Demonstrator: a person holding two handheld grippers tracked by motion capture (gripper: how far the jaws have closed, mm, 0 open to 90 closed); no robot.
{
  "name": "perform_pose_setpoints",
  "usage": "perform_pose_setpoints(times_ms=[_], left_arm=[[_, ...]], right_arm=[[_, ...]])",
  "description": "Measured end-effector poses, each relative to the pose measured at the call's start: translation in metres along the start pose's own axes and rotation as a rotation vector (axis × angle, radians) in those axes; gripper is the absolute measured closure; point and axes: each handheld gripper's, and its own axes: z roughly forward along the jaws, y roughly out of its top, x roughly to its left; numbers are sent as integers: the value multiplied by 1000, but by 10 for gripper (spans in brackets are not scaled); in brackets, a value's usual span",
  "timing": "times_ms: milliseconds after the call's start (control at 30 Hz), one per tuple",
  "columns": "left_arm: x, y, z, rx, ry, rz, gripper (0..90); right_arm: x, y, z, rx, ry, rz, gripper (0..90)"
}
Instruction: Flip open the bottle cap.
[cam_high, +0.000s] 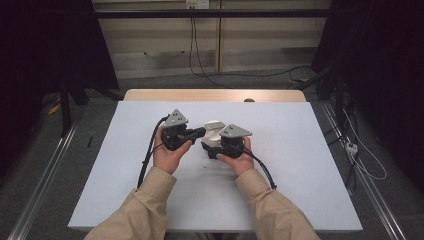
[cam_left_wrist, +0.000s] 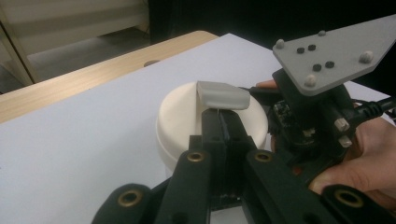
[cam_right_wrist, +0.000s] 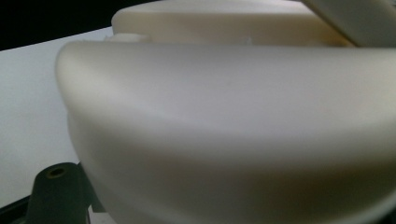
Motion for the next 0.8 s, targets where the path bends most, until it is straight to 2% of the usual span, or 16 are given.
perform_pose_setpoints(times_ms=[800], left_arm=[[-2,15,8,-9,-2,7,900]], right_arm=[[0,0,0,-1,-2,3,186]])
